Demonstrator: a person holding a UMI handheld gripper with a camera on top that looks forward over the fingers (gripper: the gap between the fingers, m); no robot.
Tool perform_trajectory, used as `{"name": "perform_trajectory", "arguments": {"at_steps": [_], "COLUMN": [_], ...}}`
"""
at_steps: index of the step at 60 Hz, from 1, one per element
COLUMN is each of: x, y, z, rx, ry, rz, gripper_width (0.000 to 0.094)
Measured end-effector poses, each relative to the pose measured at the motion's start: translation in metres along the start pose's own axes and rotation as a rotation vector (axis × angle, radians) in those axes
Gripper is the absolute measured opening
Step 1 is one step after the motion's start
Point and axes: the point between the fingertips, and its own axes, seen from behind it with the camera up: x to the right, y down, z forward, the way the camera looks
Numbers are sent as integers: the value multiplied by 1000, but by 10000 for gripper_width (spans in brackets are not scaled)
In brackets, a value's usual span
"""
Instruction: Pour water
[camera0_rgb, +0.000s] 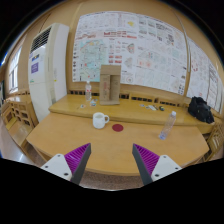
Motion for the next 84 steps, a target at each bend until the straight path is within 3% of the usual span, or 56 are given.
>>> {"name": "perform_trajectory", "arguments": {"at_steps": [12,25,40,55,63,66,70,81,84], "x": [71,221,358,413,421,428,425,426,426], "y": [54,109,85,48,29,28,24,22,23], "z": [41,126,261,374,398,405,407,404,403], "rx": [-58,-87,19,105,140,155,171,197,194], "ry": [49,141,177,151,149,156,157,175,185], "rz": [47,63,82,128,98,98,111,94,84], "gripper_width": [853,855,854,830,711,528,510,343,342]}}
